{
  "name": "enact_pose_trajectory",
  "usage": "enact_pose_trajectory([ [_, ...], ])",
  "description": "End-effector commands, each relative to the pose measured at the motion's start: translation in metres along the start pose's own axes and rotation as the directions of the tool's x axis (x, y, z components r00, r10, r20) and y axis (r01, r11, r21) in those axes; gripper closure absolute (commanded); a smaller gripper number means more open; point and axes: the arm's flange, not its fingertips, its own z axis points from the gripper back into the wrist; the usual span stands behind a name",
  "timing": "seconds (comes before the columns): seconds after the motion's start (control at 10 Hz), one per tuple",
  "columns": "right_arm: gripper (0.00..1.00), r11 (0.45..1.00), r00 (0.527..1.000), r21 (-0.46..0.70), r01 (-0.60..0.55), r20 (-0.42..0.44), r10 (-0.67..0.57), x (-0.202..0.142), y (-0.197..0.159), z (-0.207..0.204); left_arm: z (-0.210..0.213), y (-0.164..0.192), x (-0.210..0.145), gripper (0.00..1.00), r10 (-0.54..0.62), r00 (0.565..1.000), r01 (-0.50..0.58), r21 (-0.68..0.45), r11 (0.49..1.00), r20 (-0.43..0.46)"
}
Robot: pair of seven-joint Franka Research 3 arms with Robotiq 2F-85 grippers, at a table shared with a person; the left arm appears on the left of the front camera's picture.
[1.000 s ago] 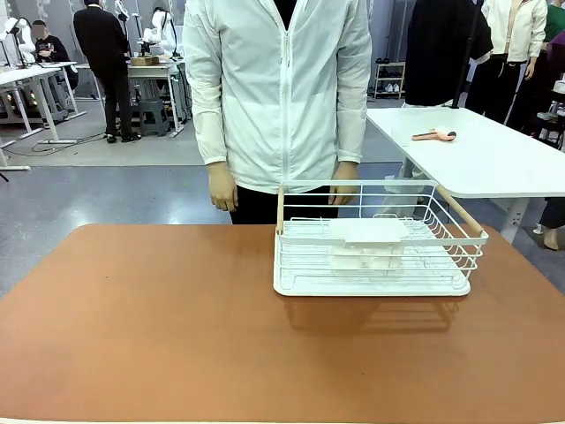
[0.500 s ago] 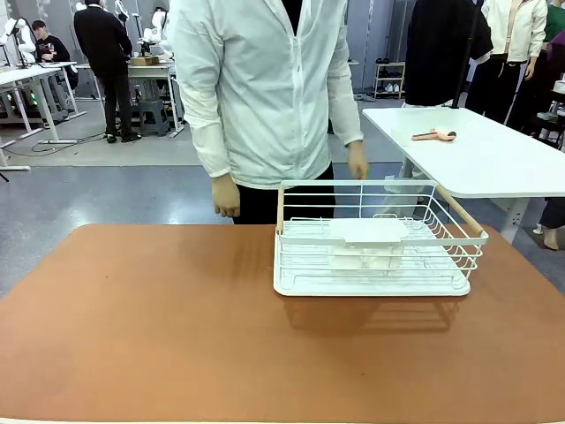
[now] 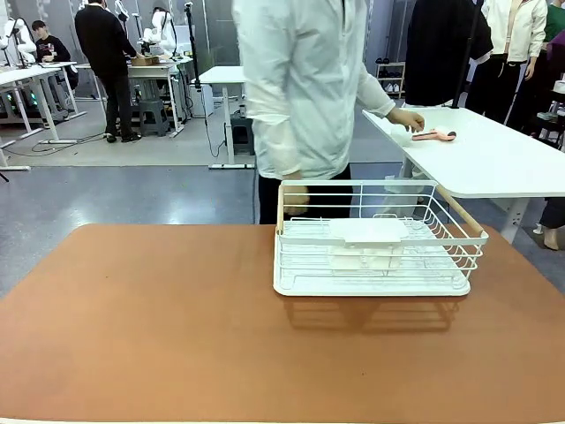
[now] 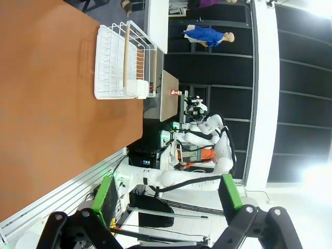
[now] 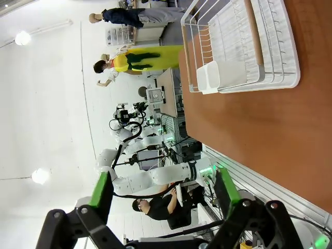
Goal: Clean the table.
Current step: Pick up the Lint Roller when the human hands it over.
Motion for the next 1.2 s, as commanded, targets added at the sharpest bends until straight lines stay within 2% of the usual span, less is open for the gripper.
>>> enact_pose_trajectory([
  [0.0,0.0,1.0,1.0,-0.001,-0.002,0.006,0.002,-0.0017,0.0013,0.0006,0.0017,-0.0021,-0.0015,0.0,0.0,1.0,0.0,-0.003,1.0,0.003],
  [1.1,0.0,1.0,1.0,-0.001,-0.002,0.006,0.002,-0.0017,0.0013,0.0006,0.0017,-0.0021,-0.0015,0.0,0.0,1.0,0.0,-0.003,1.0,0.003],
])
